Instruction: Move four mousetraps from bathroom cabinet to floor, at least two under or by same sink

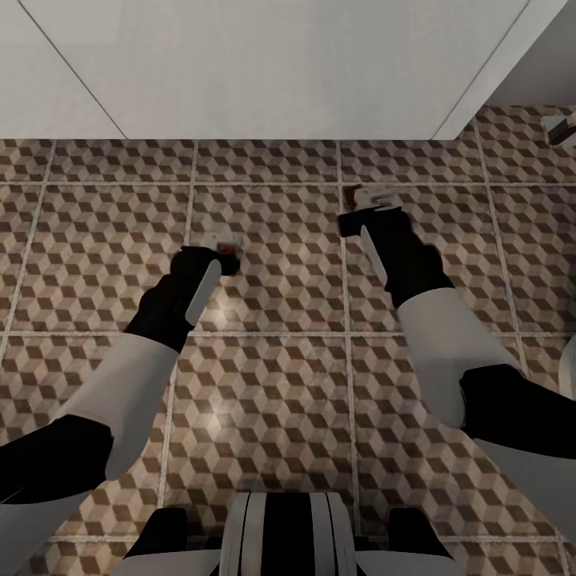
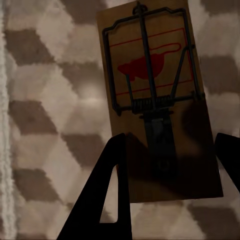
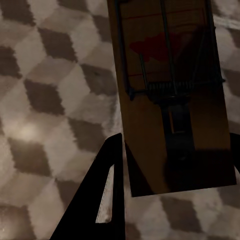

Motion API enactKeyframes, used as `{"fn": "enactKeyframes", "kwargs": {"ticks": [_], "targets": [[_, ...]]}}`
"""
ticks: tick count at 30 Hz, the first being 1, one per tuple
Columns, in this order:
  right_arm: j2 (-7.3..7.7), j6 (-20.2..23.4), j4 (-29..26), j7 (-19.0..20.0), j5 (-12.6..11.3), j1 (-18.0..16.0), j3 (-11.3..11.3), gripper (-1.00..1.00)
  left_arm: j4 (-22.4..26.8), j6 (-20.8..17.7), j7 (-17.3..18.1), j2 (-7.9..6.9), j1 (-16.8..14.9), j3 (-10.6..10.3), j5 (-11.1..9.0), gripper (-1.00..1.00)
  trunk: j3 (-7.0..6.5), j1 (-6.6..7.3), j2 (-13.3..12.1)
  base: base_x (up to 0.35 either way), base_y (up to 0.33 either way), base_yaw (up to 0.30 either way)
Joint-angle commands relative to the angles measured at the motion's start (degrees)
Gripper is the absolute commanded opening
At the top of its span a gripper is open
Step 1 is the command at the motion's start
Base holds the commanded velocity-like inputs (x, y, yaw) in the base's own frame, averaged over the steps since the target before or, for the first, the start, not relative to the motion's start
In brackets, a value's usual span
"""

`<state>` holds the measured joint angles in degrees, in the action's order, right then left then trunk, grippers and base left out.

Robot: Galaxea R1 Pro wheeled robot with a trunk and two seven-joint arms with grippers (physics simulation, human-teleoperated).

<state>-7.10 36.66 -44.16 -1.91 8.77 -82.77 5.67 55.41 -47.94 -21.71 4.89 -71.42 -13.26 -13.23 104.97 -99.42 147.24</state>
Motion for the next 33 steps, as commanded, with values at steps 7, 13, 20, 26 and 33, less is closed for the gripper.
{"fn": "enactKeyframes", "kwargs": {"ticks": [7, 13, 20, 26, 33], "targets": [[-0.26, 0.28, -0.05, -0.11, 0.29, -0.02, 0.2, -1.0, -0.82, -0.06, -0.52, 0.03, -0.15, -0.05, -0.5, -1.0, 0.03, 0.01, 0.01, 0.0, 0.0, 0.0], [-0.28, 0.19, -0.05, -0.07, 0.21, -0.02, 0.29, -1.0, -0.92, -0.1, -0.57, 0.09, -0.27, -0.02, -0.5, -1.0, 0.03, 0.01, 0.01, 0.0, 0.0, 0.0], [-0.37, 0.09, -0.05, 0.05, 0.21, -0.01, 0.38, -1.0, -5.19, -0.08, -0.61, 0.41, -2.95, -0.01, -0.56, -1.0, 0.03, 0.01, 0.01, 0.0, 0.0, 0.0], [-0.37, 0.06, -0.15, 0.08, 0.21, 0.04, 0.39, -1.0, -12.99, 0.53, -0.61, 0.66, -7.48, -0.01, -0.56, -1.0, 0.03, 0.01, 0.01, 0.0, 0.0, 0.0], [-0.37, -1.3, -0.17, 0.09, 0.2, 0.04, 0.39, -1.0, -21.65, 6.02, -0.61, 0.82, -10.07, -0.01, -0.57, -1.0, 0.03, 0.01, 0.01, 0.0, 0.0, 0.0]]}}
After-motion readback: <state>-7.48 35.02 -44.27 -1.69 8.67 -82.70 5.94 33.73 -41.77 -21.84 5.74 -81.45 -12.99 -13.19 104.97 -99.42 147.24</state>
